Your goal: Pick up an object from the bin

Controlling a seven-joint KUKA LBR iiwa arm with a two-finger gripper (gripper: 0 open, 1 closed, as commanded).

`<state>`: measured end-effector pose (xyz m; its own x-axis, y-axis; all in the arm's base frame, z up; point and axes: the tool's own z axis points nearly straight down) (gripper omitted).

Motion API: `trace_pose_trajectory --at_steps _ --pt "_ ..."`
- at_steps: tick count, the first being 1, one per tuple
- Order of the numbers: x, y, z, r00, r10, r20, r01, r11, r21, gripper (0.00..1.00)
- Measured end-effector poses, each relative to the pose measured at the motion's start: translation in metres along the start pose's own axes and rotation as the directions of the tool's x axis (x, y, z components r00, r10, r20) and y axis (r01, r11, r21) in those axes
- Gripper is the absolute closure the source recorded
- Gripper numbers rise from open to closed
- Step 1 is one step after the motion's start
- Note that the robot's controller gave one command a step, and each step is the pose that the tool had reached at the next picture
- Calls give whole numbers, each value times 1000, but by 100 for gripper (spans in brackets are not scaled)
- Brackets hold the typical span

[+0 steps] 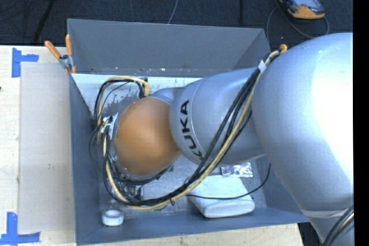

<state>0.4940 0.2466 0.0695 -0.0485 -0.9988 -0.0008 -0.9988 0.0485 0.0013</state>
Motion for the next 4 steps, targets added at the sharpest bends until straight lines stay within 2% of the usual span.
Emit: trace_pose_trajectory --at_steps 1,2,3,4 --pt "7 -33 -157 951 -309 1 309 951 6 100" --pt "62 -23 -47 735 -678 2 678 735 -7 100" --pt "58 -17 -116 729 -685 -1 685 729 5 100" --pt "52 -19 -196 722 -692 -1 692 722 7 100"
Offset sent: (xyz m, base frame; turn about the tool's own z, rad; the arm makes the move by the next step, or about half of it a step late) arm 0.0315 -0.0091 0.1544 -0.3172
